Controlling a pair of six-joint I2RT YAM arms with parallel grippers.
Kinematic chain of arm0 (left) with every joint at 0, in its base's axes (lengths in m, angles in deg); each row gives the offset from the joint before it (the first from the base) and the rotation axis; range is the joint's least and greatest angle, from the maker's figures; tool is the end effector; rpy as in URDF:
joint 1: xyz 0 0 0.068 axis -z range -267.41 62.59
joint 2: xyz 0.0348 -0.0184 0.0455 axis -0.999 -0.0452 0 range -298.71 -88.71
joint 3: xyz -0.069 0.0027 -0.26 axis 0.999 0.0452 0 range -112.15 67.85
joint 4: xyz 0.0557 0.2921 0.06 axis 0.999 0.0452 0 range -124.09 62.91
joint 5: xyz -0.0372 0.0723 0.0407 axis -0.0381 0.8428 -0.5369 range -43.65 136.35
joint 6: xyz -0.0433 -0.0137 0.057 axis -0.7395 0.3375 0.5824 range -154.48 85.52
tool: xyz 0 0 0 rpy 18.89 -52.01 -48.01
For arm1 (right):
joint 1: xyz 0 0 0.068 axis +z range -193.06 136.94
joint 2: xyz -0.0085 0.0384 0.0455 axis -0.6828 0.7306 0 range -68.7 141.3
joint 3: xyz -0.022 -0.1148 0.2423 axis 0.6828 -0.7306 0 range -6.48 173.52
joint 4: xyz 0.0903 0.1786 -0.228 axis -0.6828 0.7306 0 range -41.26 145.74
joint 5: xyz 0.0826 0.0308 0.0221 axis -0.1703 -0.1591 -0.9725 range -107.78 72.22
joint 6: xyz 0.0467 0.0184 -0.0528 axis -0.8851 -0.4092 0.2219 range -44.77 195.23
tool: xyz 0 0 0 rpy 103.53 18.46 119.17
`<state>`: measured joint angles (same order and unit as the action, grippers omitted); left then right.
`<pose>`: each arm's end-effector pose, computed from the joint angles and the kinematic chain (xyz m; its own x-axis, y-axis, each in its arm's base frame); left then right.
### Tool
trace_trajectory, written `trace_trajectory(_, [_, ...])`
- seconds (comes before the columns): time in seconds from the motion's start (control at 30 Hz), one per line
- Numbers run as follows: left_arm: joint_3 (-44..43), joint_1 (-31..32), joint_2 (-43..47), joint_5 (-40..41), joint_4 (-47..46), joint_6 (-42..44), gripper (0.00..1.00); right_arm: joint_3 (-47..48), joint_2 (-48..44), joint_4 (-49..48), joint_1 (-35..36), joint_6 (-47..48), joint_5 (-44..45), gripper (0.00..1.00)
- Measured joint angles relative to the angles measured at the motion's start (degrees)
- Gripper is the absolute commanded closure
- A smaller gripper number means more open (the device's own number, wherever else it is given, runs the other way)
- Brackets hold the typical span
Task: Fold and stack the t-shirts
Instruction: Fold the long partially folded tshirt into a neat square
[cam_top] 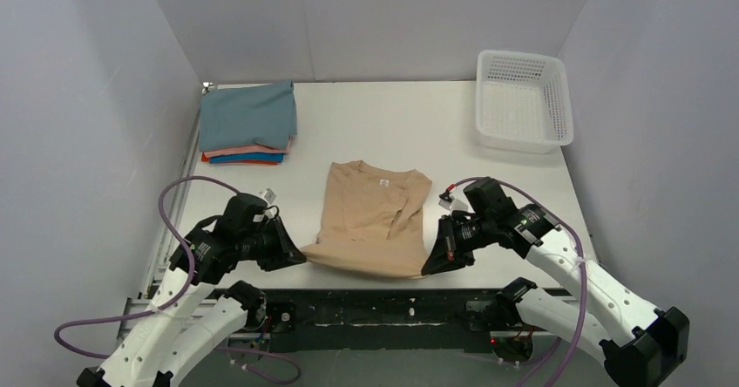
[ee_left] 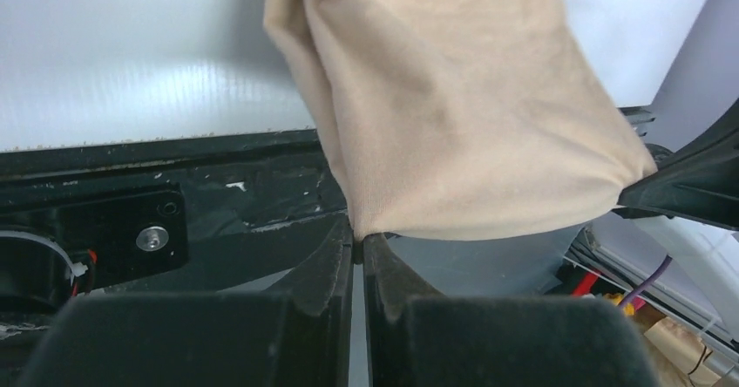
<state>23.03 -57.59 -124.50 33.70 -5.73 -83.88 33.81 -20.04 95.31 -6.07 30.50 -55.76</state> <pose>0.1764 -0.1163 0.3262 -0.6914 -0.4578 -0.5590 0.2141 0.6091 -0.7637 0.1478 0.1580 0.2264 -0.9970 -0.0565 -0.0536 -0.0774 0.6427 0.7622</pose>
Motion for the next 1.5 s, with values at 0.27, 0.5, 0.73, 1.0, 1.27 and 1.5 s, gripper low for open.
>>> trace_trajectory(0.27, [-8.9,0.0,-13.6,5.6,-5.1,5.2,1.00,10.1,8.2,4.4,-6.9,5.7,0.6,0.99])
trace_trajectory(0.5, [-19.2,-1.2,-31.4,10.5,-12.7,9.8,1.00,14.8,16.0,4.4,-14.7,11.6,0.4,0.99])
trace_trajectory(0.73, [-27.8,-4.2,-43.9,10.5,-16.1,13.0,1.00,18.6,23.4,1.9,-19.6,14.3,-1.0,0.99])
trace_trajectory(1.0, [-36.2,-6.8,-53.9,10.0,-17.5,16.6,1.00,24.9,32.7,-1.7,-23.9,15.6,-3.2,0.99])
trace_trajectory(1.27, [-44.6,-8.2,-67.8,9.0,-18.8,19.5,1.00,27.6,42.7,-6.4,-27.2,16.4,-4.3,0.99])
trace_trajectory(1.5, [-53.5,-8.8,-79.7,7.6,-18.7,20.5,1.00,30.5,51.5,-12.0,-30.0,16.0,-2.5,0.90])
